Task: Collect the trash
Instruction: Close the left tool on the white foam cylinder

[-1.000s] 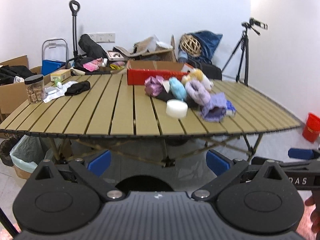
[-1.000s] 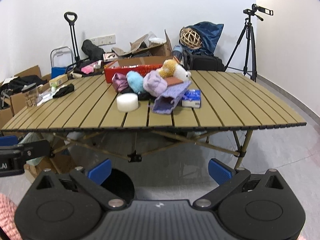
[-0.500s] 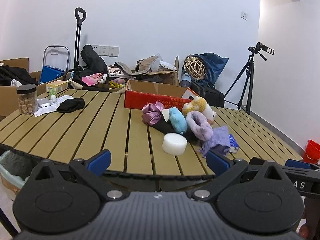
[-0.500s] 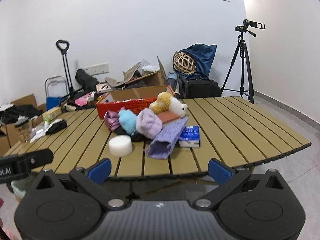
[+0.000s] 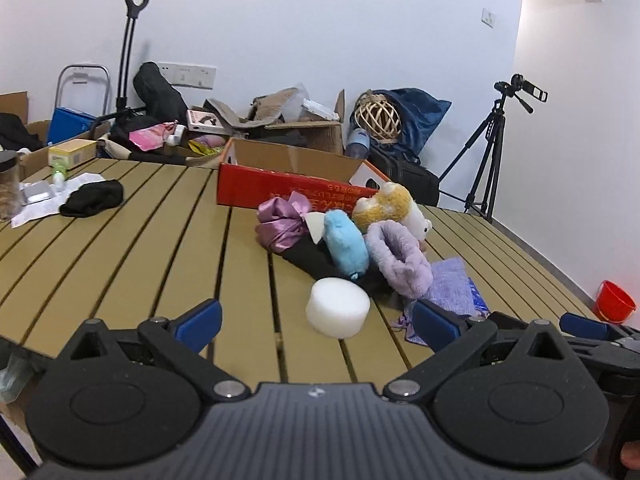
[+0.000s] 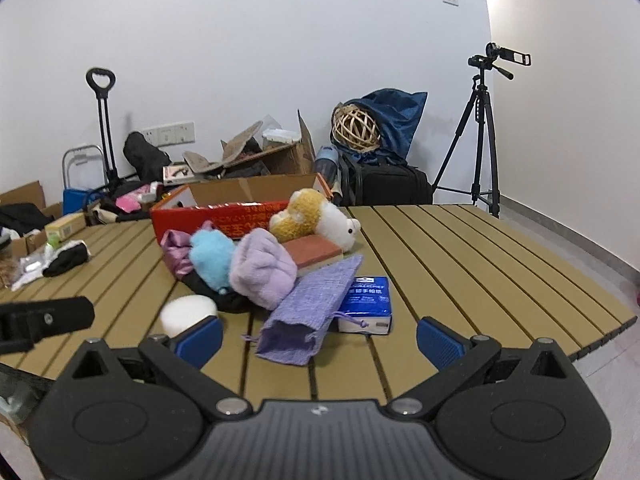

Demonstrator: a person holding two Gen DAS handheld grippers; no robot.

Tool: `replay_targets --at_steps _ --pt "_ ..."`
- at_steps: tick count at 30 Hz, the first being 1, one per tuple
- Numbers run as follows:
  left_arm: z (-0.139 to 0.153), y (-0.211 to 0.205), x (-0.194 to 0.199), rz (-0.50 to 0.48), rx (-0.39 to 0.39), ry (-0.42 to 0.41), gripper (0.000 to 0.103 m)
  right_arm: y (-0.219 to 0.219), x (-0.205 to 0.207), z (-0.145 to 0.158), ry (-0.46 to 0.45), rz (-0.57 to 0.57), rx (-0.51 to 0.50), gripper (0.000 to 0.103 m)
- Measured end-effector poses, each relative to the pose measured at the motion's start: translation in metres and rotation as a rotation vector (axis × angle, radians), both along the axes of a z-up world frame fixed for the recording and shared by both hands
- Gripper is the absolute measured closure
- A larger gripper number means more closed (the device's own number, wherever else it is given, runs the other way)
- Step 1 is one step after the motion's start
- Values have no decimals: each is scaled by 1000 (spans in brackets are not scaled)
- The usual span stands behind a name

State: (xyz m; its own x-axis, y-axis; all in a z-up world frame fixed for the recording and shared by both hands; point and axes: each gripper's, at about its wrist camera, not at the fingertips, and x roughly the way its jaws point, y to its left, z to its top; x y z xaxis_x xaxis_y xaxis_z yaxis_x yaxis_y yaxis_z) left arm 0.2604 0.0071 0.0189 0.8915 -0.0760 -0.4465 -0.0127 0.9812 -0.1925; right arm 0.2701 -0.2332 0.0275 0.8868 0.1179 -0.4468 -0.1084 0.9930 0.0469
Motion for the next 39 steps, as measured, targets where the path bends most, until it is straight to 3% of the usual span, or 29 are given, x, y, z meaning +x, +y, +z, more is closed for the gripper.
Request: replay_targets --at_steps 11,24,27,32,39 --pt "-26 -25 69 18 120 60 0 -10 46 -21 50 42 -42 0" --pt "-57 -39 114 25 144 107 2 -23 71 -39 20 81 -3 0" --pt "-59 -43 117 30 165 99 10 -22 73 -40 5 91 14 0" --pt "-65 -41 120 -6 140 110 39 -14 76 -42 -4 97 22 0" --pt "-63 -34 116 -21 124 76 45 1 77 -45 -14 98 17 0"
